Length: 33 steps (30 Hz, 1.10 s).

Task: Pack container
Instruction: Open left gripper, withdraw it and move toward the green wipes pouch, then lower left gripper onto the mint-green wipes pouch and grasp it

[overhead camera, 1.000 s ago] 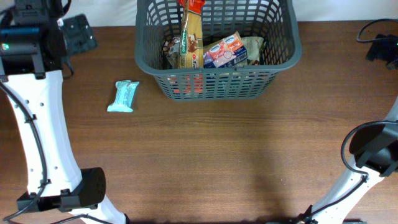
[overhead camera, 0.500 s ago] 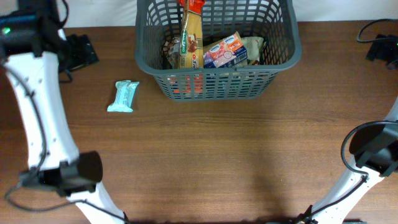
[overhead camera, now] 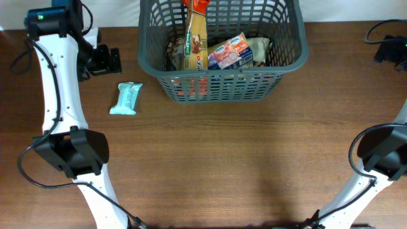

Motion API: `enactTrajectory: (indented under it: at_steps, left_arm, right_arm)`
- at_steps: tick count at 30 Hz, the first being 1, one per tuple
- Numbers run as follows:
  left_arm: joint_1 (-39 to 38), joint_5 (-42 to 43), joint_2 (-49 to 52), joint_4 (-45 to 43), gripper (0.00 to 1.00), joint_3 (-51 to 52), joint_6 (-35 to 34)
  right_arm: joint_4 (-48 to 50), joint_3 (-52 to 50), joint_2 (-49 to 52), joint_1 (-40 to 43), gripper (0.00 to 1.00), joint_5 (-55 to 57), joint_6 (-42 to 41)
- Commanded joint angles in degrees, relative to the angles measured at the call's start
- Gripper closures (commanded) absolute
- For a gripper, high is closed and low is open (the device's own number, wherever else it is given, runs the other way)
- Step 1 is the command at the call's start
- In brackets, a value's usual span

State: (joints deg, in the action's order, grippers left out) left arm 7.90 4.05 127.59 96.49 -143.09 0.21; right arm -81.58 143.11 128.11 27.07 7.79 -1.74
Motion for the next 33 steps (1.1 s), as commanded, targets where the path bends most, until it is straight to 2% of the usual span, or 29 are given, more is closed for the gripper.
enactTrajectory:
  at_steps: [1, 18, 33]
  left_arm:
    - [0.15, 4.17, 2.93, 0.2, 0.0, -0.2, 4.63]
    - [0.15, 6.03, 14.88, -1.03, 0.0, -0.2, 7.26]
    - [0.15, 6.19, 17.2, -3.04, 0.0, -0.15, 9.6]
  right_arm:
    - [0.15, -0.09, -0.22, -0.04, 0.01, -0.09, -0.7]
    - [0.15, -0.09, -0.22, -0.04, 0.01, -0.09, -0.7]
    - [0.15, -0.09, -0.22, -0.04, 0.01, -0.09, -0.7]
